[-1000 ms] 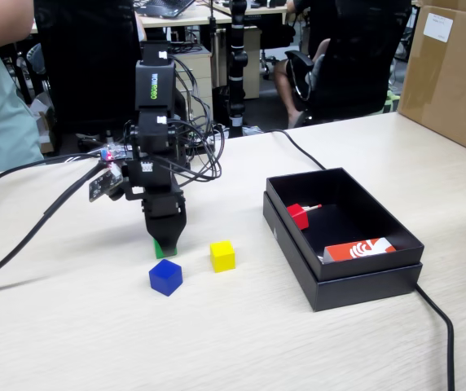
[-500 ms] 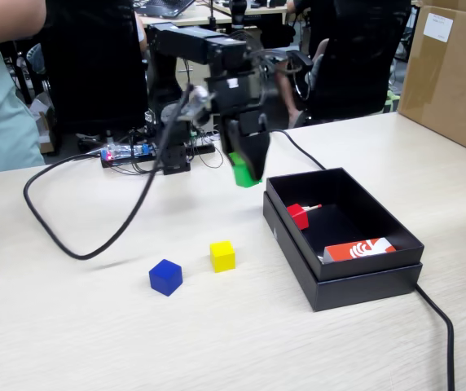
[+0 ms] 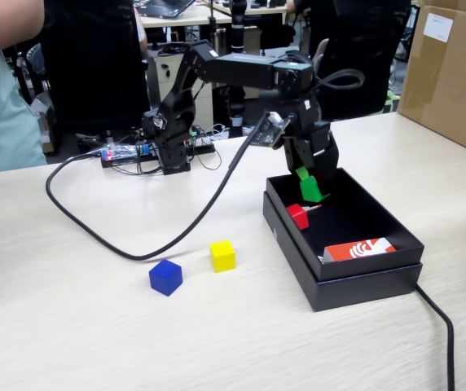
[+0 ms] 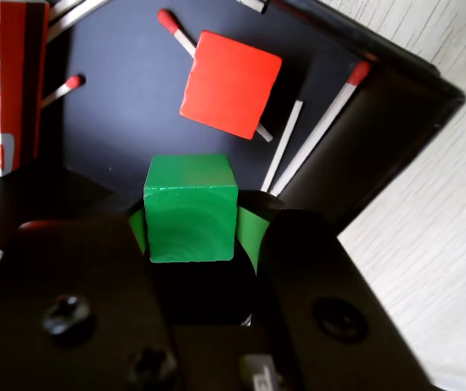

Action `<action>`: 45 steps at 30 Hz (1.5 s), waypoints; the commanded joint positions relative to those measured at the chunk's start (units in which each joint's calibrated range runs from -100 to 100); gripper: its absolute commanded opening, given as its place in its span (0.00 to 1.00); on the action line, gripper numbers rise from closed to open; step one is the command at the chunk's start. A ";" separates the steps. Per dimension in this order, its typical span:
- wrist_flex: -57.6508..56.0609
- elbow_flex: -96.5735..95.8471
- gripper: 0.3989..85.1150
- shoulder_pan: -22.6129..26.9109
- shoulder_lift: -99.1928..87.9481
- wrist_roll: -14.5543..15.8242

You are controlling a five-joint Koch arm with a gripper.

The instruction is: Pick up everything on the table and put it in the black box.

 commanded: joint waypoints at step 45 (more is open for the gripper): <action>2.53 -15.76 0.50 -24.96 -23.58 -16.46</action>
